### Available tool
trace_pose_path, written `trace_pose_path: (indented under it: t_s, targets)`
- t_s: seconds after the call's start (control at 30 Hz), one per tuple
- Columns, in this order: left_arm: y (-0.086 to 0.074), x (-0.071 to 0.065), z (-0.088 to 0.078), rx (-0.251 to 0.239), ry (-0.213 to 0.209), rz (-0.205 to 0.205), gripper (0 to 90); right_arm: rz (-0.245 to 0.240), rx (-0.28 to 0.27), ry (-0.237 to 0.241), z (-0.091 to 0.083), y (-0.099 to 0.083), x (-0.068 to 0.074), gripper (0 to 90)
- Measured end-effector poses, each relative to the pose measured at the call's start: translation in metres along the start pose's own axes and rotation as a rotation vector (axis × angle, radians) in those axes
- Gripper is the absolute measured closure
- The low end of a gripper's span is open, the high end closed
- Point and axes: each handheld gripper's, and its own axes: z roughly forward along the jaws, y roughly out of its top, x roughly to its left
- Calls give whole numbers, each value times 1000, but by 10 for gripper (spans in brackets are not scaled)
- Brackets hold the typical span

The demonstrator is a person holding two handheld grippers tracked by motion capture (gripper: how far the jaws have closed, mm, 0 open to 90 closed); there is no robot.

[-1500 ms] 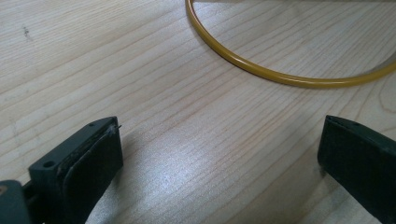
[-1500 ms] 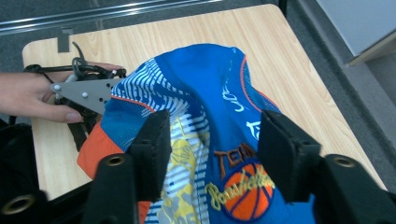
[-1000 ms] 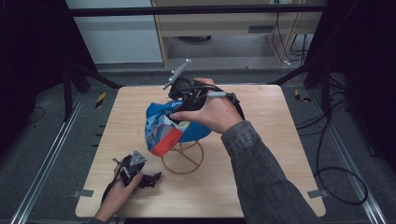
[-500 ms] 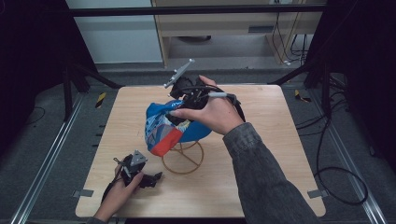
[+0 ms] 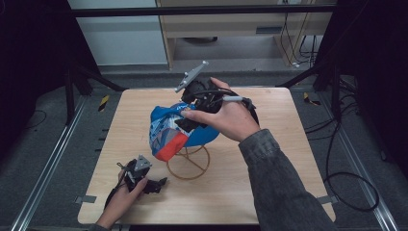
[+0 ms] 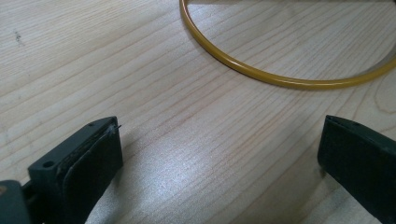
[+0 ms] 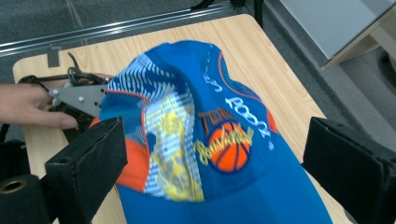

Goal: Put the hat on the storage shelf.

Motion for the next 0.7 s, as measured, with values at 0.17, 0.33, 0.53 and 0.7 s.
trace_pose_path:
  t_s: [0.17,0.33,0.53,0.7]
  targets:
    - [0,0,0,0,0,0,0,35,-9,-5,-11,-13,-5,60]
    - [0,0,0,0,0,0,0,57,-17,-8,-18,-27,-8,61]
    - [0,0,0,1,-3,3,0,82,-38,-27,-30,-43,-11,61]
    - [0,0,0,0,-3,3,0,108,-49,-54,-41,-60,-15,55]
